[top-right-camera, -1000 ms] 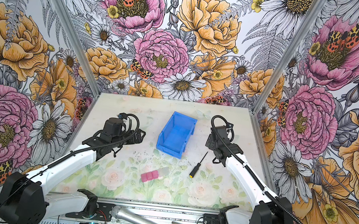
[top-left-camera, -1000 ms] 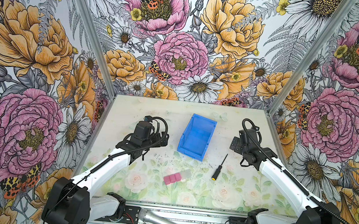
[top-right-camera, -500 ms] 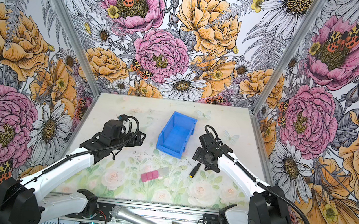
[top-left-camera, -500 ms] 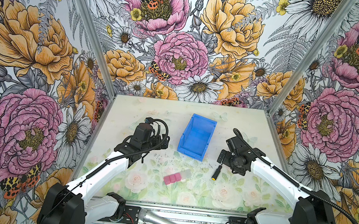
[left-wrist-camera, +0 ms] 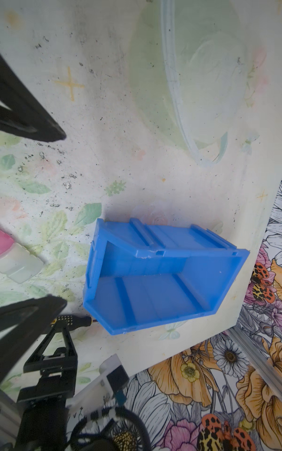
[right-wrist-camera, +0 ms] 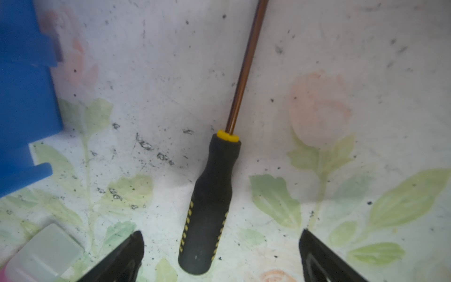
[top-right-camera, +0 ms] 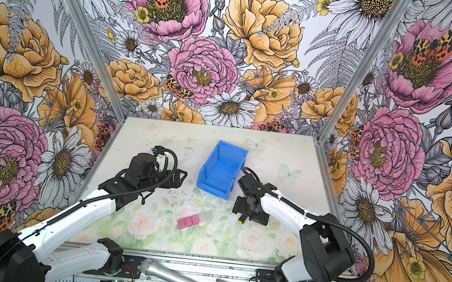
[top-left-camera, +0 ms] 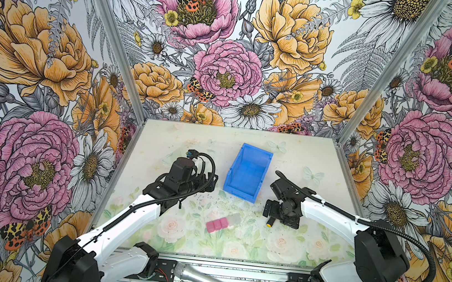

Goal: Put the screwdriver in the bin
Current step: Pick up the screwdriver from the center of the table.

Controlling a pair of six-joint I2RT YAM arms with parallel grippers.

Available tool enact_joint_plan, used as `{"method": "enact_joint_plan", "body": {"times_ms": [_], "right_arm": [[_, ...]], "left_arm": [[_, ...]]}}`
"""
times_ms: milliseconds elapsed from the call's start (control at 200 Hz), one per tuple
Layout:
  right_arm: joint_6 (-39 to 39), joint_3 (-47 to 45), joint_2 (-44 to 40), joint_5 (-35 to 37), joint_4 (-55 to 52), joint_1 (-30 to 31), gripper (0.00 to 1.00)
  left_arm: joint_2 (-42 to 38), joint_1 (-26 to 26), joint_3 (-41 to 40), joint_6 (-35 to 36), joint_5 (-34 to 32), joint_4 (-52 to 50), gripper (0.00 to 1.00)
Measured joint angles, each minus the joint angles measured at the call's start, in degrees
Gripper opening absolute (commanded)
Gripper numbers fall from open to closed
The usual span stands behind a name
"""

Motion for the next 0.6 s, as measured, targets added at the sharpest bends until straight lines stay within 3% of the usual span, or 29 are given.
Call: {"method": "enact_joint_plan", "body": {"times_ms": [220, 490, 600], "right_arm": [[-0.1, -1.6, 1.2, -0.3, 3.0, 0.0, 0.93], [-0.4, -3.1, 2.4, -0.4, 5.7, 0.0, 0.85], [-0.6, -3.1, 2.4, -0.5, 6.6, 0.0, 0.76]], "left_arm": [[-1.2, -3.3, 0.0, 0.7, 4.5, -0.1, 0.99], [-1.8, -5.2, -1.0, 0.9, 5.5, -1.1, 0.99], [-1.9, -5.2, -1.0, 0.9, 5.5, -1.1, 0.99]]}}
